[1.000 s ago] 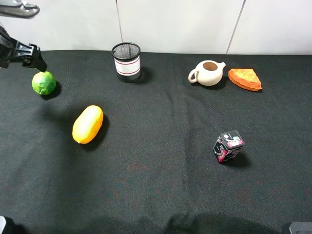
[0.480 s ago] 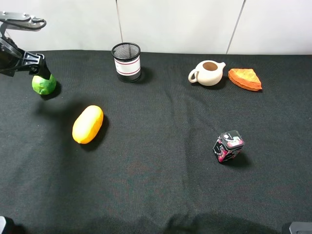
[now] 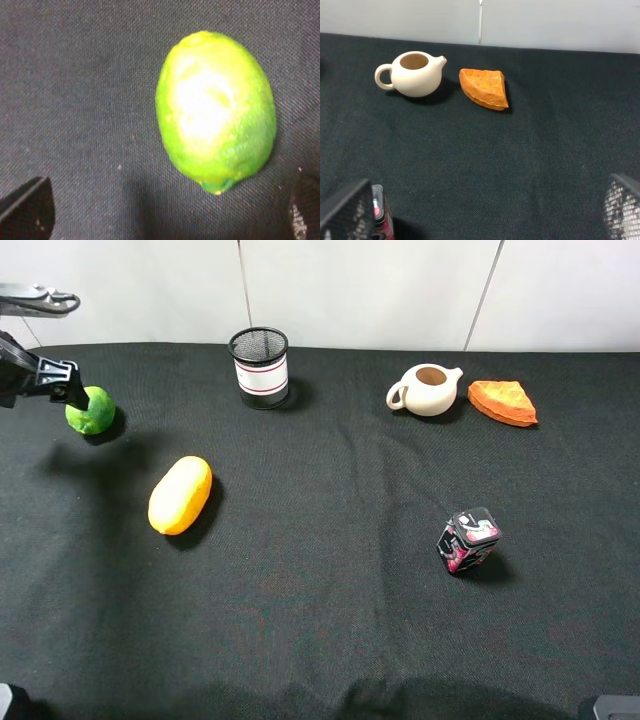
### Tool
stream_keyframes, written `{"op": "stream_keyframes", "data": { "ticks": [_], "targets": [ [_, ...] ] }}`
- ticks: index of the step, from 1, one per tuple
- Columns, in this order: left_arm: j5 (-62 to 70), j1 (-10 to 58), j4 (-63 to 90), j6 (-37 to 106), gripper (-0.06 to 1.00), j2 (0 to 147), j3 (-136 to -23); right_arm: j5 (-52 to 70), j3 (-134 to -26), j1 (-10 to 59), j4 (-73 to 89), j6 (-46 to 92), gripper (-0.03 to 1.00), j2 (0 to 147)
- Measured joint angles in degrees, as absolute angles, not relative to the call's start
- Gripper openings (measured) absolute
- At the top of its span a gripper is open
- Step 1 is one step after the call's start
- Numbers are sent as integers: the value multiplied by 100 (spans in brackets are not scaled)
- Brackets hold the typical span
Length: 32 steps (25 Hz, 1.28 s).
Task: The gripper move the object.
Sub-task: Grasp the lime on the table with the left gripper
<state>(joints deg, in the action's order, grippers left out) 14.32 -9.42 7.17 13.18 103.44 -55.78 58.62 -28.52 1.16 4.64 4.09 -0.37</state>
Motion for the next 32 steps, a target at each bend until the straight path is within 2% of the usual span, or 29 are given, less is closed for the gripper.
{"op": "stream_keyframes", "data": {
  "ticks": [27, 32],
  "targets": [
    [930, -942, 731, 1318, 99, 11562, -6243, 5862, -2852, 116, 464, 409, 69, -37],
    [683, -942, 731, 1318, 95, 11563, -6243, 5862, -2852, 116, 464, 409, 69, -37]
  ]
}}
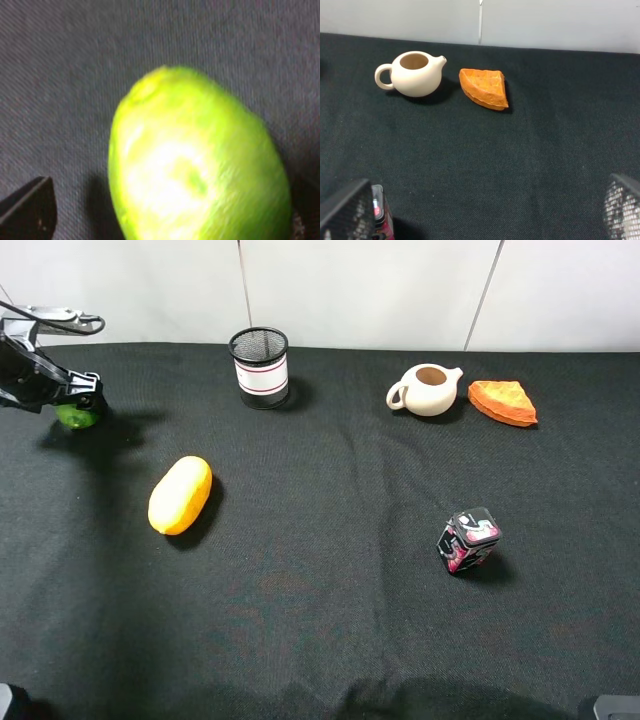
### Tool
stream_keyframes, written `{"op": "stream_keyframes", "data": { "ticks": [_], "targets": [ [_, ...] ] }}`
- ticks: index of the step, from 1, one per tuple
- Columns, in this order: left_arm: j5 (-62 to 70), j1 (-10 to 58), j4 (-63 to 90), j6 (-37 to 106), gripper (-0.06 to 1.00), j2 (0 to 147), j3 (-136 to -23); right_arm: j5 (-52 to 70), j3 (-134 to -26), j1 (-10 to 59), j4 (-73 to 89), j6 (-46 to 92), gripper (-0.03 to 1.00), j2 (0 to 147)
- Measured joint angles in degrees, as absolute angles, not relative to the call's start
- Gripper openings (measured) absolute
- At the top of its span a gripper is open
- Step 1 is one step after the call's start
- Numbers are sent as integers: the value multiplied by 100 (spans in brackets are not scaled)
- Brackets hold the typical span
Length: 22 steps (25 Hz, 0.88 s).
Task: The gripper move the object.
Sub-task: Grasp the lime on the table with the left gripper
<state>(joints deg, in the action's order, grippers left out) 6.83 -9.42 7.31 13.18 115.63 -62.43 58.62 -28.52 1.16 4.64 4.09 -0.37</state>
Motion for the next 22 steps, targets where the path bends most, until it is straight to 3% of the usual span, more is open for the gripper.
{"op": "stream_keyframes", "data": {
  "ticks": [6, 12, 22],
  "targets": [
    [626, -942, 731, 1312, 88, 11563, -6243, 5862, -2852, 116, 464, 409, 69, -37],
    [613, -942, 731, 1288, 72, 11563, -6243, 5862, -2852, 116, 464, 409, 69, -37],
    [619, -942, 731, 1159, 72, 11563, -6243, 5862, -2852, 116, 464, 409, 69, -37]
  ]
}}
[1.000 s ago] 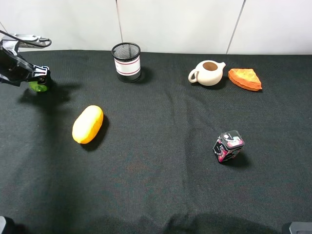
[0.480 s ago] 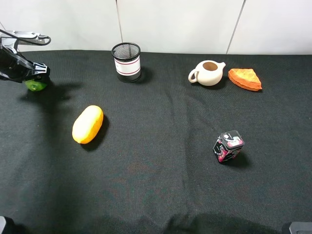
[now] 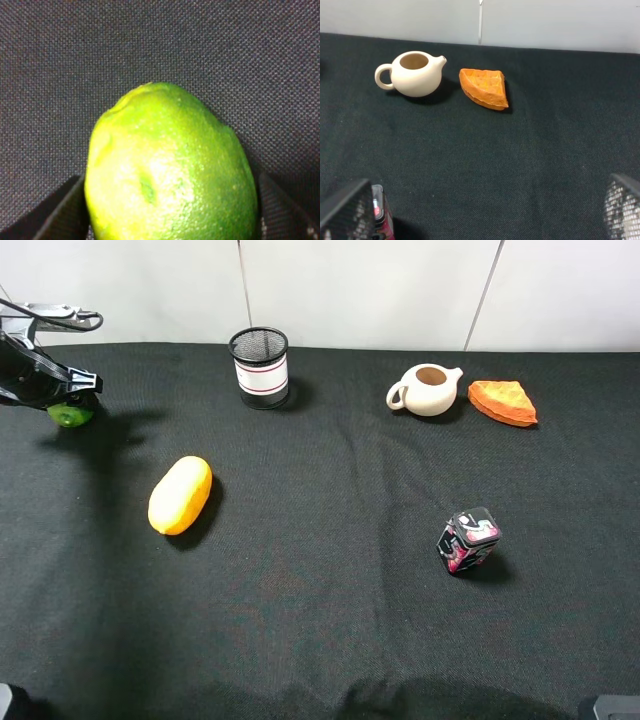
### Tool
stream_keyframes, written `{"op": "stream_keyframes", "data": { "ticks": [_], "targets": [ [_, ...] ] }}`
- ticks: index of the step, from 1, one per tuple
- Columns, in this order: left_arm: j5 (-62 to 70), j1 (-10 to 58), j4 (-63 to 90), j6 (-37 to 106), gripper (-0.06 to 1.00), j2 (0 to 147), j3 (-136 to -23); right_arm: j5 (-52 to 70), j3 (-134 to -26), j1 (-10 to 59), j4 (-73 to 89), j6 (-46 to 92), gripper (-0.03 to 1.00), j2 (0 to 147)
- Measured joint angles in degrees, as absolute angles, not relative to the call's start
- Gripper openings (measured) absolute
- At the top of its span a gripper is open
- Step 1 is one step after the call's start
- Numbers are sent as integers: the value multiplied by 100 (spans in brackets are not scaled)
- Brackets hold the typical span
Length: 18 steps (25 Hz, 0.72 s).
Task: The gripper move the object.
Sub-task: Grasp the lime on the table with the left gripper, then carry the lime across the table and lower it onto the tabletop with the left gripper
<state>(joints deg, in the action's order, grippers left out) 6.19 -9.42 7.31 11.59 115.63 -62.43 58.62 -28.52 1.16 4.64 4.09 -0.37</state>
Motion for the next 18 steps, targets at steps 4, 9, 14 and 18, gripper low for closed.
{"op": "stream_keyframes", "data": {
  "ticks": [4, 9, 14, 18],
  "targets": [
    [649, -942, 731, 1076, 72, 11563, -6243, 5862, -2852, 116, 464, 409, 69, -37],
    [698, -942, 731, 1030, 72, 11563, -6250, 5862, -2852, 116, 464, 409, 69, -37],
    [1260, -942, 725, 1013, 72, 11563, -6464, 5862, -2852, 116, 464, 409, 69, -37],
    [1718, -942, 748, 1013, 72, 11512, -6580, 5862, -2852, 116, 464, 409, 69, -37]
  ]
}}
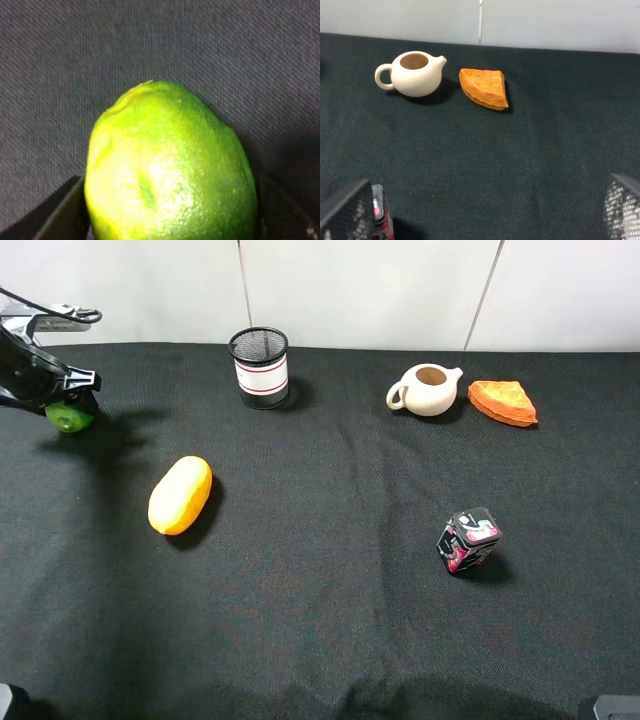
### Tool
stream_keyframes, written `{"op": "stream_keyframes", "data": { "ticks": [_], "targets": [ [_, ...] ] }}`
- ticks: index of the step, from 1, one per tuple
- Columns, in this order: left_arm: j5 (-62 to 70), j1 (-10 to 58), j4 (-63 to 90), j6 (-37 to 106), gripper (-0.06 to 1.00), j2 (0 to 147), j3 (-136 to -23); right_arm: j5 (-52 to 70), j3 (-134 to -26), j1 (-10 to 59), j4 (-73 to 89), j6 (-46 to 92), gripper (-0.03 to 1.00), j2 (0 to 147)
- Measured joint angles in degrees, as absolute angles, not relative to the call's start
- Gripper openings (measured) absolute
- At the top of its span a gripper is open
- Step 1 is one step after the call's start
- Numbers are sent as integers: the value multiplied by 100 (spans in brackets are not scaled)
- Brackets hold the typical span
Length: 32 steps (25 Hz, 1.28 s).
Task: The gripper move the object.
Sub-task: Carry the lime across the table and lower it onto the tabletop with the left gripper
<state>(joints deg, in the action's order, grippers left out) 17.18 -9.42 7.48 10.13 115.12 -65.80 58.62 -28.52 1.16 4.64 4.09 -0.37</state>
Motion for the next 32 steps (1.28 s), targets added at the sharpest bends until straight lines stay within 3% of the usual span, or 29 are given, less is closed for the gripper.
{"op": "stream_keyframes", "data": {
  "ticks": [17, 32],
  "targets": [
    [2915, -823, 984, 970, 72, 10648, -6620, 5862, -2852, 116, 464, 409, 69, -37],
    [3542, 73, 560, 277, 72, 10139, -6620, 5862, -2852, 116, 464, 409, 69, -37]
  ]
}}
